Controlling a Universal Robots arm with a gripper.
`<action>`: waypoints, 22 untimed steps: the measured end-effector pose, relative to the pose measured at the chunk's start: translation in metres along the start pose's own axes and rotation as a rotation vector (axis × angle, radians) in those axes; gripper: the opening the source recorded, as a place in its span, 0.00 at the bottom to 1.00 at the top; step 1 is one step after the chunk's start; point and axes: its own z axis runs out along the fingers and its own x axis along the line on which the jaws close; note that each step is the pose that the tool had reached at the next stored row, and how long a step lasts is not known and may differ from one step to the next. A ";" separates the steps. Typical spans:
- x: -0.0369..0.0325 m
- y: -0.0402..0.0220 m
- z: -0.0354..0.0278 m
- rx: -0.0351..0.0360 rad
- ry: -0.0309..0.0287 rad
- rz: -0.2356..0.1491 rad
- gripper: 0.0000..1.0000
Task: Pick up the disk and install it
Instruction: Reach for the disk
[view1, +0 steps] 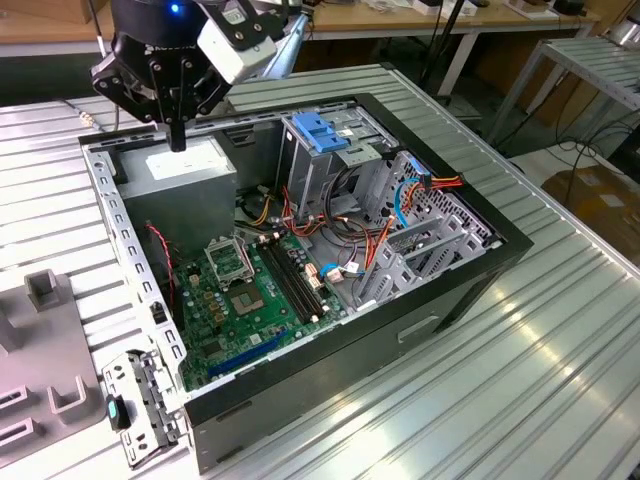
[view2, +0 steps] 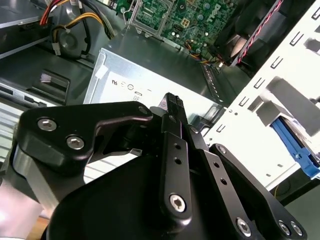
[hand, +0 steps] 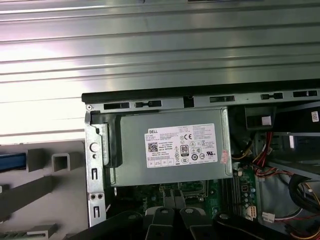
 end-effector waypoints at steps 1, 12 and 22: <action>0.0009 -0.0001 0.0000 -0.0001 0.0000 0.000 0.11; 0.0111 -0.0008 -0.0003 -0.0006 0.0001 0.000 0.11; 0.0254 -0.0019 -0.0007 -0.0020 0.0002 0.000 0.11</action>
